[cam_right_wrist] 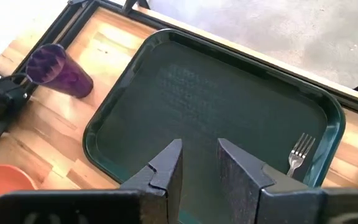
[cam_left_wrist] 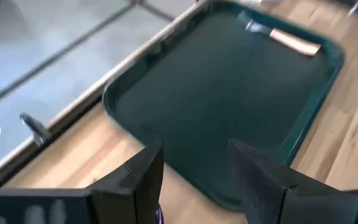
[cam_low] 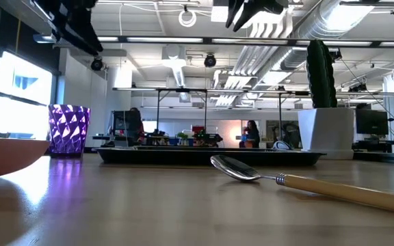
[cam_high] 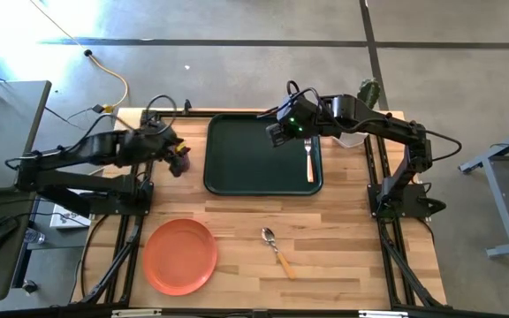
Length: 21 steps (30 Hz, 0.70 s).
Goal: Pick and place plate/cup/fork/spoon on tray
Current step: Put the purple cup on the serving tray
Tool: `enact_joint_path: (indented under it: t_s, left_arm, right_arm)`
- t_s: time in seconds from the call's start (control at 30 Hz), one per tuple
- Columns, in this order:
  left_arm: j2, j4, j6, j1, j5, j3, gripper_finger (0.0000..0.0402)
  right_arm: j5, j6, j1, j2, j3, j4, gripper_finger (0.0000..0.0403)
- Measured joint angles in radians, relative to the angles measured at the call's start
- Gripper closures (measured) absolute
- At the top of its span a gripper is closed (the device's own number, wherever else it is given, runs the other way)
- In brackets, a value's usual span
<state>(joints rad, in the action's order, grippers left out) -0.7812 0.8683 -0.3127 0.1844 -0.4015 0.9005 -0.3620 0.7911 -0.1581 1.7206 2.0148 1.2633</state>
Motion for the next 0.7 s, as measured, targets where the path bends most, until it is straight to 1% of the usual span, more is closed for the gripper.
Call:
enact_joint_path:
  t_s: [0.1,0.33,0.7]
  left_arm:
    - [-0.059,0.015,-0.031,0.049,0.033,0.000,0.0232]
    - [-0.168,0.057,-0.145,0.128,0.053,0.000,0.0232]
    - [-0.270,0.138,-0.260,0.191,0.111,0.001,0.0232]
  right_arm:
    - [0.023,-0.007,0.000,0.000,0.000,0.000,0.0311]
    - [0.044,-0.029,0.000,0.000,0.000,0.002,0.0311]
    - [0.044,-0.059,0.000,0.000,0.000,0.006,0.0311]
